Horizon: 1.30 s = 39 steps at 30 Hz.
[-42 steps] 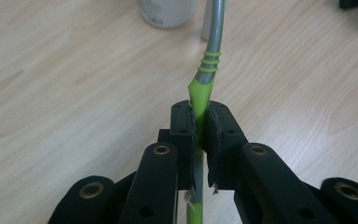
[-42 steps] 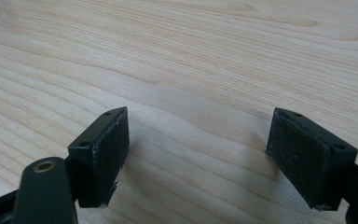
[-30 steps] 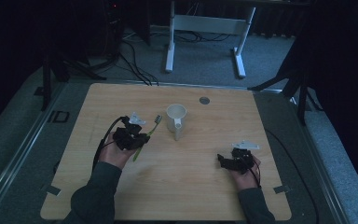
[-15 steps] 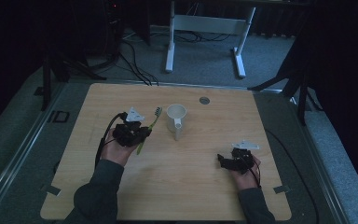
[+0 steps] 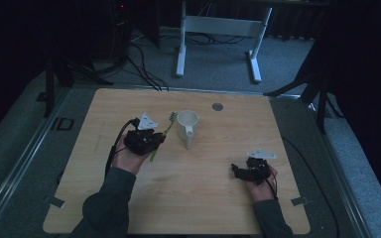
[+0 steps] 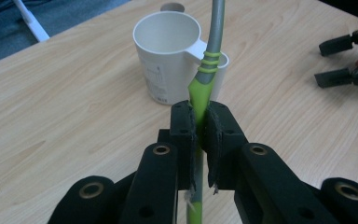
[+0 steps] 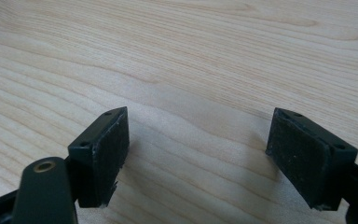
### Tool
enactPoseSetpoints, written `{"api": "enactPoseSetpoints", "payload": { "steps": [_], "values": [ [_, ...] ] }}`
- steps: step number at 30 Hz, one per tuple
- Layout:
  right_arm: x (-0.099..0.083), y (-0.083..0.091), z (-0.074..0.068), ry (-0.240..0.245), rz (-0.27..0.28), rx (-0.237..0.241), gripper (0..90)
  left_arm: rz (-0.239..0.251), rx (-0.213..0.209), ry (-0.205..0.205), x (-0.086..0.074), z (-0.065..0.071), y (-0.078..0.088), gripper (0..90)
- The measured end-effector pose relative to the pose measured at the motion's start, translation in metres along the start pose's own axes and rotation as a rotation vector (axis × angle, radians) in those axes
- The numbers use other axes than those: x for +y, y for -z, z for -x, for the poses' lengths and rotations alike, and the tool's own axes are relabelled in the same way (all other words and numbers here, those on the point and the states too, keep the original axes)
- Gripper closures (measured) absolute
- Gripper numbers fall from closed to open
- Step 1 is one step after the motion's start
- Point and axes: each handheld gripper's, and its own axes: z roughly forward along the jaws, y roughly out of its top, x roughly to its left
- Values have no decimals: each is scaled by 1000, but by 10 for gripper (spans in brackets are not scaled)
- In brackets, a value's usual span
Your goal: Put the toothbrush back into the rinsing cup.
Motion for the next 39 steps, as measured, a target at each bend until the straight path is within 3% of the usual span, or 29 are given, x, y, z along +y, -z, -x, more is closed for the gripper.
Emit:
{"api": "enactPoseSetpoints", "payload": {
  "steps": [11, 19, 32, 39],
  "values": [
    [0, 0, 0, -1, 1, 0, 207, 35, 5, -26, 8, 2, -1, 821],
    [0, 0, 0, 0, 0, 0, 207, 86, -29, -39, 13, 4, -3, 820],
    [0, 0, 0, -1, 0, 0, 206, 151, -41, 10, 19, 2, -3, 820],
    [0, 0, 0, -1, 0, 0, 207, 195, -76, 47, 22, 0, -3, 820]
  ]
}}
